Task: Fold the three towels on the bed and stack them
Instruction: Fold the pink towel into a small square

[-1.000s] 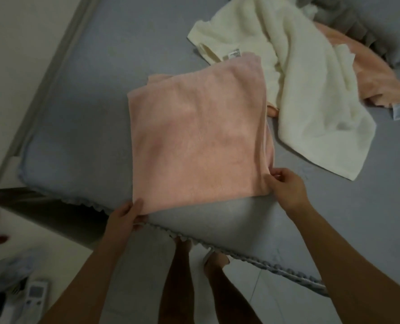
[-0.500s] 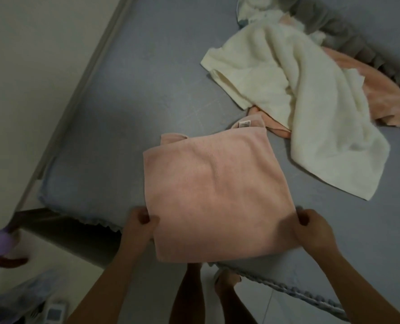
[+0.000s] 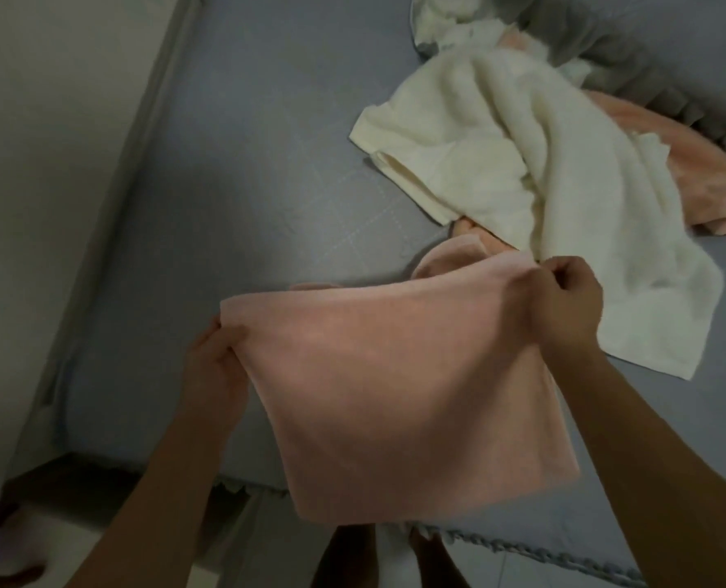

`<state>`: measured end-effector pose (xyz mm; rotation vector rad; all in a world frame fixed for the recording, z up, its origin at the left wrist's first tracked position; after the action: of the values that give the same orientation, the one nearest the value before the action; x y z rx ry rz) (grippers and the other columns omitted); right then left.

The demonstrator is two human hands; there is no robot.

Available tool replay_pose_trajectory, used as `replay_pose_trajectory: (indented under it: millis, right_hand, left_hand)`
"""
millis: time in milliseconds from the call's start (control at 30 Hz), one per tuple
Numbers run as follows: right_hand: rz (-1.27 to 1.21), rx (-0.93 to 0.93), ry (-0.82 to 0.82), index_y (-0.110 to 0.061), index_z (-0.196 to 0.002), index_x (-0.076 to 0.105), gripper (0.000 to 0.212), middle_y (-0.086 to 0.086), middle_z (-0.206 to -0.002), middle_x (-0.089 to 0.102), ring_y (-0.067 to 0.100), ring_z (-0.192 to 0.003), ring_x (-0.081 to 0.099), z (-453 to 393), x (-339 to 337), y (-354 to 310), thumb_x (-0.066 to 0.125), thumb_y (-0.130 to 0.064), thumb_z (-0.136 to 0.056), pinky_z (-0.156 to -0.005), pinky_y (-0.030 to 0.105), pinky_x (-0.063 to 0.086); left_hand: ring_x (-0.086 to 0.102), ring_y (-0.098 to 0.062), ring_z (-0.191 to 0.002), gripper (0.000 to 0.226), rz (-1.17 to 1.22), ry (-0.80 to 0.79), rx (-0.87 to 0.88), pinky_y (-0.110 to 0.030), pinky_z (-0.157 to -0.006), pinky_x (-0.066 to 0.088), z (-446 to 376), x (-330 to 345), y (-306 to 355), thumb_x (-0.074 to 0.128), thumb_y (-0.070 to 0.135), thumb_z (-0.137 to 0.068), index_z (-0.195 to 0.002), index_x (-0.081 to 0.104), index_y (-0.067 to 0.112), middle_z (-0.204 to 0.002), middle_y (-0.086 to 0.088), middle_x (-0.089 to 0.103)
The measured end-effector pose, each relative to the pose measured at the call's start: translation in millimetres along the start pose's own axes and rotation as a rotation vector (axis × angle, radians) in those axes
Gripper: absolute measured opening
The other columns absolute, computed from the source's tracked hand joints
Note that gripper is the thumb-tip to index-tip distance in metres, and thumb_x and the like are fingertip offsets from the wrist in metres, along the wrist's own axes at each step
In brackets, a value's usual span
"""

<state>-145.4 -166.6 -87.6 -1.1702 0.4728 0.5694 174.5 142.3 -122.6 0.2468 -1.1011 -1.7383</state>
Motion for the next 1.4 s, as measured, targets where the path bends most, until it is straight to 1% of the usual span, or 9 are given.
replay_pose_trajectory:
  millis: [200, 400, 600, 700, 867, 1000, 1100, 1233, 1400]
  right_hand:
    - [0.223, 0.028, -0.352, -0.032, -0.101, 0.071, 0.031, -0.012, -0.093, 0.072, 0.012, -0.089, 0.067, 0.0, 47.2, 19.6, 0.064, -0.054, -0.081, -0.067, 0.026, 0.048]
    - [0.119, 0.038, -0.286, -0.024, -0.106, 0.07, 0.023, 0.003, -0.102, 0.069, 0.001, -0.078, 0.063, -6.3, 55.8, 13.2, 0.069, -0.036, -0.086, -0.064, 0.018, 0.047]
    - [0.139, -0.088, -0.311, -0.025, -0.088, 0.069, 0.012, -0.014, -0.073, 0.064, 0.003, -0.067, 0.056, 7.7, 48.4, -14.7, 0.062, -0.033, -0.084, -0.056, 0.024, 0.046]
    - [0.143, -0.191, -0.29, -0.019, -0.072, 0.061, 0.015, -0.012, -0.06, 0.056, 0.0, -0.055, 0.046, 13.0, 69.1, -39.3, 0.06, -0.028, -0.084, -0.049, 0.023, 0.038]
    - [0.318, -0.151, -0.33, -0.001, -0.087, 0.058, 0.026, 0.006, -0.076, 0.057, 0.019, -0.075, 0.051, 5.2, 124.8, -42.8, 0.059, -0.027, -0.089, -0.059, 0.03, 0.027]
    - [0.324, -0.239, -0.274, -0.01, -0.105, 0.055, 0.03, -0.001, -0.082, 0.058, 0.019, -0.075, 0.053, 12.5, 122.3, -55.9, 0.063, -0.03, -0.084, -0.066, 0.029, 0.033]
    - [0.321, -0.222, -0.24, -0.015, -0.087, 0.053, 0.012, -0.003, -0.071, 0.055, 0.02, -0.07, 0.052, 15.5, 110.0, -53.8, 0.057, -0.026, -0.085, -0.065, 0.034, 0.038]
    - [0.436, -0.396, -0.251, -0.014, -0.073, 0.054, 0.014, 0.006, -0.082, 0.052, 0.02, -0.076, 0.047, 16.7, 108.9, -77.8, 0.055, -0.018, -0.087, -0.066, 0.029, 0.031]
    - [0.07, -0.401, -0.187, -0.031, -0.082, 0.058, 0.006, -0.02, -0.072, 0.061, -0.004, -0.067, 0.053, -0.8, 105.1, -117.1, 0.056, -0.033, -0.087, -0.063, 0.011, 0.043]
  left_hand:
    - [0.064, -0.012, -0.085, 0.019, -0.664, -0.083, -0.127, -0.037, -0.08, 0.049, -22.1, 20.2, -22.2, 0.06, 0.001, -0.088, -0.098, 0.071, 0.013, -0.093, -0.004, 0.071]
    - [0.062, -0.011, -0.07, 0.008, -0.592, -0.191, -0.241, -0.022, -0.063, 0.047, -39.8, 36.1, -20.1, 0.066, 0.009, -0.086, -0.09, 0.074, 0.01, -0.076, -0.001, 0.069]
    - [0.05, 0.001, -0.057, 0.019, -0.278, 0.253, 0.1, -0.013, -0.053, 0.04, -35.4, -33.6, 37.0, 0.063, 0.013, -0.086, -0.07, 0.07, 0.021, -0.061, 0.014, 0.059]
    - [0.037, -0.003, -0.056, 0.022, -0.367, 0.337, 0.149, -0.019, -0.051, 0.032, -29.6, -66.6, 48.5, 0.065, 0.037, -0.086, -0.067, 0.061, 0.026, -0.057, 0.013, 0.043]
    - [0.044, -0.004, -0.062, 0.012, -0.626, 0.362, 0.134, -0.028, -0.061, 0.037, -56.2, -79.6, 35.1, 0.06, 0.028, -0.095, -0.086, 0.064, 0.021, -0.066, 0.011, 0.052]
    - [0.06, -0.005, -0.073, 0.015, -0.418, 0.378, 0.078, -0.022, -0.059, 0.05, -44.3, -89.5, 18.3, 0.069, 0.033, -0.089, -0.096, 0.062, 0.022, -0.085, 0.005, 0.064]
    - [0.063, -0.01, -0.073, 0.031, -0.47, 0.29, -0.014, -0.024, -0.059, 0.051, -11.3, -78.1, -8.7, 0.07, 0.038, -0.087, -0.095, 0.061, 0.01, -0.085, -0.004, 0.065]
    - [0.062, 0.001, -0.073, 0.018, -0.592, 0.24, -0.018, -0.027, -0.064, 0.05, 27.1, -67.5, -26.4, 0.065, 0.043, -0.09, -0.09, 0.059, 0.027, -0.084, 0.01, 0.065]
    - [0.055, 0.002, -0.061, 0.016, -0.578, 0.432, 0.104, -0.014, -0.056, 0.045, -4.6, -63.4, 12.6, 0.063, 0.031, -0.093, -0.083, 0.063, 0.018, -0.074, 0.006, 0.062]
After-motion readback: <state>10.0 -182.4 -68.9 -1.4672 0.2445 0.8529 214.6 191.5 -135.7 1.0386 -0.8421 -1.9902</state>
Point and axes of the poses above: each hand's wrist, its own z-axis away from the middle knuckle, its own x-axis out of the palm, y = z × x, the point moved 8 cm from there along -z, towards the middle knuckle
